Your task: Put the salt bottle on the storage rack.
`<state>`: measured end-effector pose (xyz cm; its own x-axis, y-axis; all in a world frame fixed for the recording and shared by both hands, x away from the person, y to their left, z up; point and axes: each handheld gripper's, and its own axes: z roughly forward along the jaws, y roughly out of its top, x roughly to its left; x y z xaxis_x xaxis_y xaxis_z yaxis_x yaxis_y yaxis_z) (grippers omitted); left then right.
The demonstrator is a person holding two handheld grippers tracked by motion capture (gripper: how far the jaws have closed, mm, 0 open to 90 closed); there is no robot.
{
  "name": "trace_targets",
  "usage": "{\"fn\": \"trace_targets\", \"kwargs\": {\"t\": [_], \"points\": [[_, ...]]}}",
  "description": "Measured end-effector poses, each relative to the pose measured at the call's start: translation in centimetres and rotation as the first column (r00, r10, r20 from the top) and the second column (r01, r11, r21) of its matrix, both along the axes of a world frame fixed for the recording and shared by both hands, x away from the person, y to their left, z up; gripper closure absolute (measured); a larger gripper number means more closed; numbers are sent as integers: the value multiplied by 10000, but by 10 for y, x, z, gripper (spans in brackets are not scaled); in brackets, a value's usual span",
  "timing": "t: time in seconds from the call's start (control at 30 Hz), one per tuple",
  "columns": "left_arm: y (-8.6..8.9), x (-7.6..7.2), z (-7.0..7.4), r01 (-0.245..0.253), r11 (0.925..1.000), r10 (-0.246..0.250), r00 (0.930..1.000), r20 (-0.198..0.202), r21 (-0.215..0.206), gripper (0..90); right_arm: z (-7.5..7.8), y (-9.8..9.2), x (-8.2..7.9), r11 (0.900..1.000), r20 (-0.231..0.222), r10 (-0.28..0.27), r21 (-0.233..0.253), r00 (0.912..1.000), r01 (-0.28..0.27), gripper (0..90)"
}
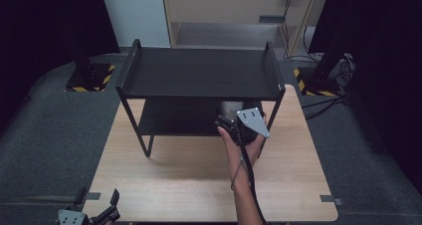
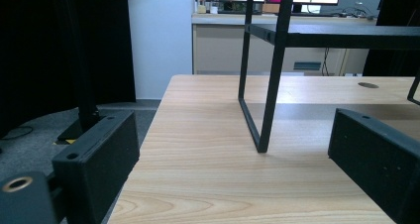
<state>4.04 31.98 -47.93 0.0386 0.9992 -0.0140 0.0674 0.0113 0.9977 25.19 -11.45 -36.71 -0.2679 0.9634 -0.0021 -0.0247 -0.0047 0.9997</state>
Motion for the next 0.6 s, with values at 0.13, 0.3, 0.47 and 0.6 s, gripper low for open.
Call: {"fn": "trace_targets", "kwargs": {"t": [0.13,0.3,0.47,0.6], "points": [[1,-2,1,-66,10000,66,10000,36,5,46,-3,-2,-16,10000,169,75,-24,9998,-74,68],[2,-2,1,-111,9999,110,9999,47,40,45,-15,-15,-49,9996,535,253,94,9982,-258,48],[3,1,2,-136,9998,135,9999,48,155,44,-36,-39,-90,9985,605,472,244,9970,-488,47],[3,2,3,-211,9996,210,9998,44,209,44,-49,-52,-108,9987,548,346,365,9979,-366,47]]}}
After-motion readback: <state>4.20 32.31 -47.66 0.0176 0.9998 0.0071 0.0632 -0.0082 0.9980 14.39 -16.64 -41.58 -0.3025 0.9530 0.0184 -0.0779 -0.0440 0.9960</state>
